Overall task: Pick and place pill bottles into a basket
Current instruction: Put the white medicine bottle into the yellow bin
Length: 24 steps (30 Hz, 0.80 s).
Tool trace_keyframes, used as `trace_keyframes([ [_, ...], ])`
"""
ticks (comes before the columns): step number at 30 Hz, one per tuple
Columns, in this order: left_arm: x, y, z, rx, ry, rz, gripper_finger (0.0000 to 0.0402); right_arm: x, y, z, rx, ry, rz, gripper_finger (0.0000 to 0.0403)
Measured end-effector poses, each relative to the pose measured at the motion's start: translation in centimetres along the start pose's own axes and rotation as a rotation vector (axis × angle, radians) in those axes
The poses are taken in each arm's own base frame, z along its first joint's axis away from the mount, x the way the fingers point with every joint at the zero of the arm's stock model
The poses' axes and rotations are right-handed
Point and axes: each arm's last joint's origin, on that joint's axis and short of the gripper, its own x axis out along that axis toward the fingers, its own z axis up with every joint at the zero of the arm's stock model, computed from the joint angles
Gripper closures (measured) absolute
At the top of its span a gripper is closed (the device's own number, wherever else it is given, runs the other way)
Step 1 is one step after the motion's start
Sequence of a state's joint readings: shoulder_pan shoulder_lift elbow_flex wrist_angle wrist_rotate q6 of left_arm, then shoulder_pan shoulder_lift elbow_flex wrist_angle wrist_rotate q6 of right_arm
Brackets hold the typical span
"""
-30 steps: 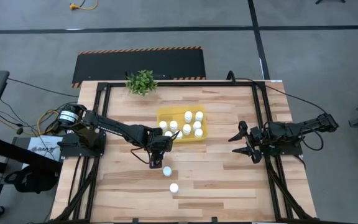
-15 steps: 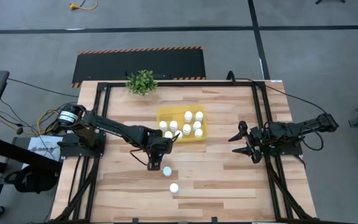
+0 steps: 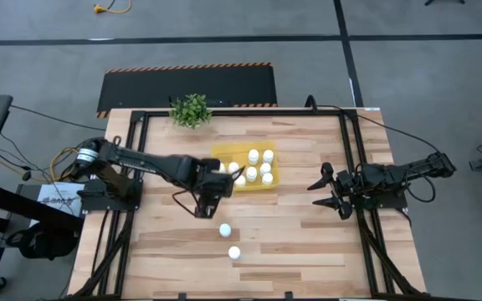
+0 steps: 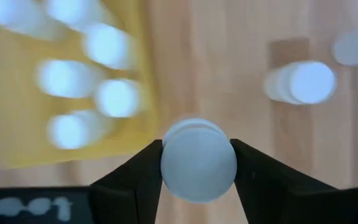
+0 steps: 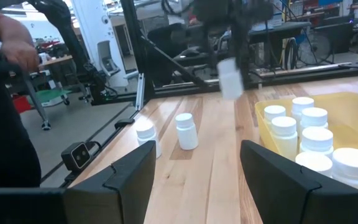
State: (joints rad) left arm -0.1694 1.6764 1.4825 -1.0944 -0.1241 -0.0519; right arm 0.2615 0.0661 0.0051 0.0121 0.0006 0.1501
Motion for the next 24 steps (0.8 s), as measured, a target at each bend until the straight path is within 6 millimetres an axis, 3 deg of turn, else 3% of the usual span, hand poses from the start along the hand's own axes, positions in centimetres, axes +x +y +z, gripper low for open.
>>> trace_keyframes([
  [4, -2.7, 2.0, 1.0, 0.014, -0.036, 0.102, 0.0240, 0.0, 0.0, 0.0, 0.000, 0.000, 0.000, 0.0177],
  [9, -4.2, 5.8, 1.6, -0.050, -0.080, 0.148, 0.0240, 0.0, 0.0, 0.0, 0.000, 0.000, 0.000, 0.0177],
  [17, -3.7, 12.1, 1.3, -0.146, -0.125, 0.167, 0.0239, 0.0, 0.0, 0.0, 0.000, 0.000, 0.000, 0.0177],
  [24, -1.4, 15.9, 0.7, -0.170, -0.075, 0.122, 0.0239, 0.0, 0.0, 0.0, 0.000, 0.000, 0.000, 0.0177],
])
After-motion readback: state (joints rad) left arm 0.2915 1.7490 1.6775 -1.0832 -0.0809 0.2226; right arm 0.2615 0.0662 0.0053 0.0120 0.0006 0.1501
